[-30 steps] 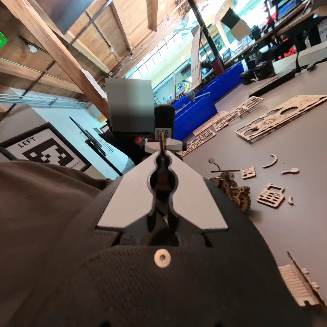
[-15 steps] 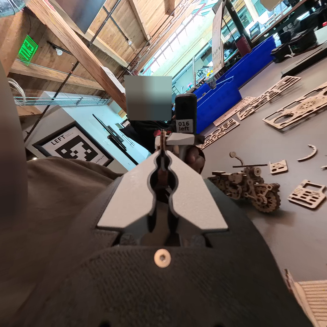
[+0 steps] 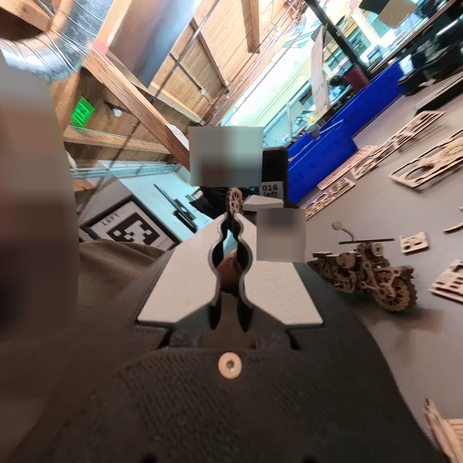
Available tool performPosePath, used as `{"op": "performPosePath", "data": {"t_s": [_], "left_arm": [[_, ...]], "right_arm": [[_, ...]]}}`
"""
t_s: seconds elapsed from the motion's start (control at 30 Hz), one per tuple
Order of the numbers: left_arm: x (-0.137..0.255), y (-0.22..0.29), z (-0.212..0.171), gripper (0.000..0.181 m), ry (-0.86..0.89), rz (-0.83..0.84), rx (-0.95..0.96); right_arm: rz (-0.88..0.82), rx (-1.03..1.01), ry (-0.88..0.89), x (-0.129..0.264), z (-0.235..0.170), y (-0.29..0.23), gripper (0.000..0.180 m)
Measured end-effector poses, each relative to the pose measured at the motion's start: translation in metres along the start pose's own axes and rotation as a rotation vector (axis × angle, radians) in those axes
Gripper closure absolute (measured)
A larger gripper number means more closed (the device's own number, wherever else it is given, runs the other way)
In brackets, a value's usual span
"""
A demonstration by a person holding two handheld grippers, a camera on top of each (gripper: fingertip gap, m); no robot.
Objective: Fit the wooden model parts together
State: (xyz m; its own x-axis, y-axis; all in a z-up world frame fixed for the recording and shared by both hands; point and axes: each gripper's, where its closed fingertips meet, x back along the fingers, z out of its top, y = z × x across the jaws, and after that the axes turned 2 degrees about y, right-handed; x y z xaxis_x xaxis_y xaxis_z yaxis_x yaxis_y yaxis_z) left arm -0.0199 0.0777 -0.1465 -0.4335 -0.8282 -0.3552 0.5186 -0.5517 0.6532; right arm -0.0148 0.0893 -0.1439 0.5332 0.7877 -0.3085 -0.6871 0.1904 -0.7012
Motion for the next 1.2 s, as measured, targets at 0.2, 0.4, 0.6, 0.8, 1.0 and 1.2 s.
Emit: {"op": "performPosePath", "data": {"t_s": [0.2, 0.4, 0.6, 0.8, 1.0, 1.2], "left_arm": [[0.002, -0.013, 0.003, 0.179, 0.009, 0.094, -0.018], [-0.002, -0.017, -0.004, 0.180, -0.012, 0.130, -0.028], [0.000, -0.023, -0.002, 0.180, -0.008, 0.181, -0.048], [0.014, -0.039, 0.014, 0.180, 0.101, 0.355, -0.170], [0.014, -0.043, 0.014, 0.180, 0.066, 0.551, -0.427], [-0.001, -0.029, 0.005, 0.180, 0.033, 0.591, -0.589]], "right_arm": [[-0.240, 0.349, -0.012, -0.004, 0.007, 0.011, 0.155], [-0.382, 0.531, -0.064, -0.007, 0.002, 0.021, 0.167], [-0.449, 0.638, -0.062, 0.000, 0.010, 0.023, 0.174], [-0.693, 1.015, -0.056, 0.006, 0.026, 0.024, 0.163], [-0.798, 1.272, -0.163, -0.017, 0.005, 0.022, 0.157], [-0.826, 1.216, -0.091, -0.014, 0.011, 0.019, 0.174]]}}
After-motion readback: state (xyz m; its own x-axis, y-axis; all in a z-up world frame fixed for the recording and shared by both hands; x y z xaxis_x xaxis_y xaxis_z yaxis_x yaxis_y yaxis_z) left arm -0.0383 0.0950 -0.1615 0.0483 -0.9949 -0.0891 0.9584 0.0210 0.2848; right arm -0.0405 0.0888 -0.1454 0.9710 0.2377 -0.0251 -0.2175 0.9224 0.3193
